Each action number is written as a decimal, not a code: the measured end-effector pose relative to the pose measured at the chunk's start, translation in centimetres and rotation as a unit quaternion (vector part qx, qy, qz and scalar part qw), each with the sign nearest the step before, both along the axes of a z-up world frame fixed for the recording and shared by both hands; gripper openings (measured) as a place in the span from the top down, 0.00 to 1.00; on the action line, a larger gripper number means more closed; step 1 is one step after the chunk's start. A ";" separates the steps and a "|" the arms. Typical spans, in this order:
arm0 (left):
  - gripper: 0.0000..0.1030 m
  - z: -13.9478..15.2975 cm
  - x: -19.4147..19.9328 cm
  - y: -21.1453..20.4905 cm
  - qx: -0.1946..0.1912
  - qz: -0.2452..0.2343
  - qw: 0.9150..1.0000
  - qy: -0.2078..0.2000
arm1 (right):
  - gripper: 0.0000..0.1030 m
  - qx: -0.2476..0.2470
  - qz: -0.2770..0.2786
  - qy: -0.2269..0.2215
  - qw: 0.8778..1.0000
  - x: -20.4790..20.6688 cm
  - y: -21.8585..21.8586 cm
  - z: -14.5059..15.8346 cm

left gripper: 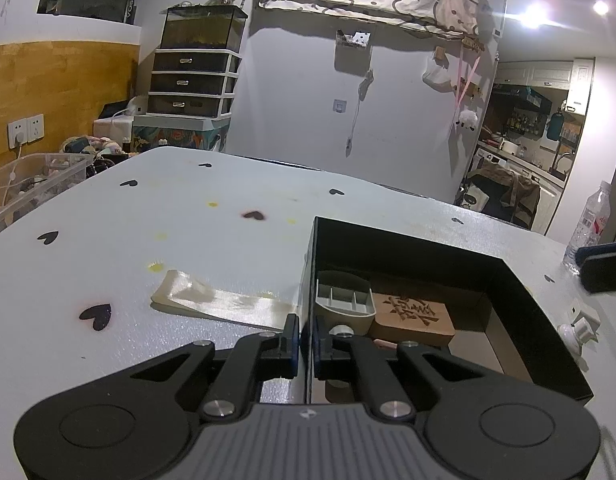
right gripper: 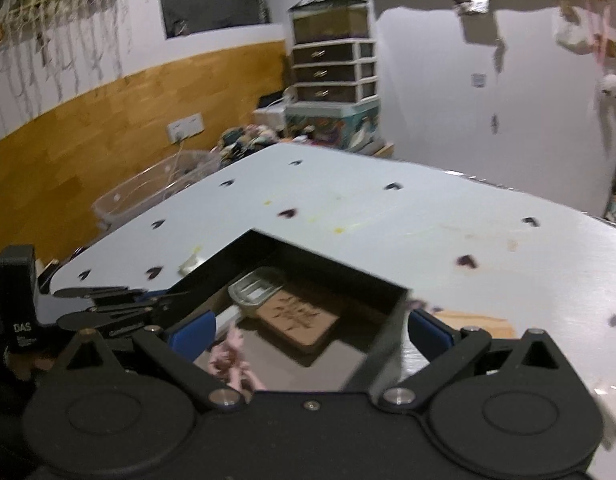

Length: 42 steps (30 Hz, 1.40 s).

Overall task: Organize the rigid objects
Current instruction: 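Move the right gripper to the white knob-shaped cap and grasp it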

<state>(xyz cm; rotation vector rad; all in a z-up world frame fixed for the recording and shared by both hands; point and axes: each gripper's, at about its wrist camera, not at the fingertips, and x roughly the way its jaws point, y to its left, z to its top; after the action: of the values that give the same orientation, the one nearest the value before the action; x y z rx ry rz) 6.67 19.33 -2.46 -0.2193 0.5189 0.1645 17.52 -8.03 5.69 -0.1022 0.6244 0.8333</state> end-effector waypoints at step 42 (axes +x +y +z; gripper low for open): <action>0.94 0.6 -0.3 0.0 0.003 0.002 1.000 -0.003 | 0.71 0.021 -0.206 0.034 0.978 3.9 -10.0 -8.7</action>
<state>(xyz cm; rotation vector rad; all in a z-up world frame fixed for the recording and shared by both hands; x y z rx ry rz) 6.40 19.37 -1.86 -0.2156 0.5117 0.1685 21.44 -18.02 -2.99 0.0940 0.6629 0.4486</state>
